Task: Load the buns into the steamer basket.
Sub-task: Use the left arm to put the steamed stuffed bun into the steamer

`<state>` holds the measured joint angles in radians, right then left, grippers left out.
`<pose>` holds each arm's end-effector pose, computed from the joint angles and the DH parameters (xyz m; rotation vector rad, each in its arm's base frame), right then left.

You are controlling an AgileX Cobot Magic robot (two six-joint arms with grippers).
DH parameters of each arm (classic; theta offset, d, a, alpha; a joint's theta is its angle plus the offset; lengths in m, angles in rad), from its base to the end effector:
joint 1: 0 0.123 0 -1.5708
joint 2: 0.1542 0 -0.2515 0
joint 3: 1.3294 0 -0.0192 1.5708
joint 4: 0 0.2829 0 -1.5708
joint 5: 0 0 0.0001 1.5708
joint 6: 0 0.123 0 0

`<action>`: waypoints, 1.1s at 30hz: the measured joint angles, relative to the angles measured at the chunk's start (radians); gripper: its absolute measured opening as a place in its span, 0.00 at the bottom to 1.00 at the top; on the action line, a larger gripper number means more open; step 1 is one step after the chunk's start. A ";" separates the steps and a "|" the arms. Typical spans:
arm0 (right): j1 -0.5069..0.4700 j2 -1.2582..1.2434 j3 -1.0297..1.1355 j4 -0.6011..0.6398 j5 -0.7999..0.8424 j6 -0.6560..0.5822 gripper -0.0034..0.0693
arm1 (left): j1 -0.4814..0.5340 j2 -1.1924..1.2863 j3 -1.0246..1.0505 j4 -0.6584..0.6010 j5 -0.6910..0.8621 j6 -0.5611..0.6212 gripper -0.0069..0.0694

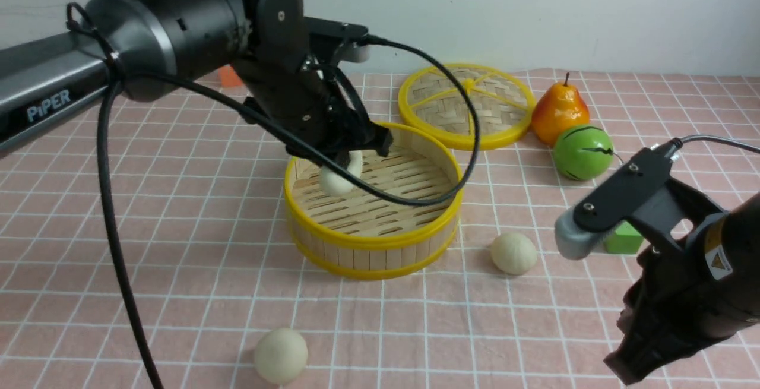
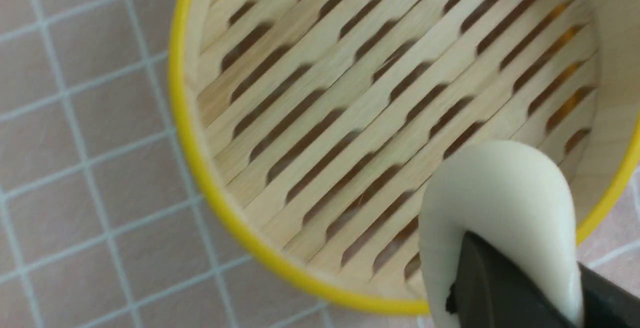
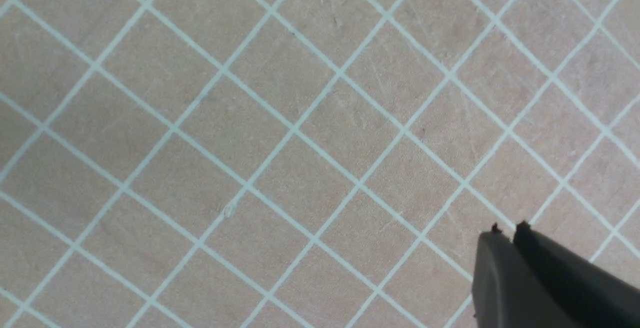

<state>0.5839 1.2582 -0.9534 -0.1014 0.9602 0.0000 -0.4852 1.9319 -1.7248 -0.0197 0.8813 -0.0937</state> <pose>0.2458 0.1502 0.2159 -0.8426 2.6057 0.0327 0.4178 -0.2224 0.2234 0.4936 2.5432 -0.2399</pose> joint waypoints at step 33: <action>0.000 0.000 0.000 -0.006 -0.035 0.000 0.16 | 0.012 0.163 -0.121 0.249 0.058 -0.208 0.67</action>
<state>0.5839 1.2582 -0.9534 -0.1075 0.9251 0.0000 -0.4734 2.0954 -1.8455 0.2295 0.9390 -0.3013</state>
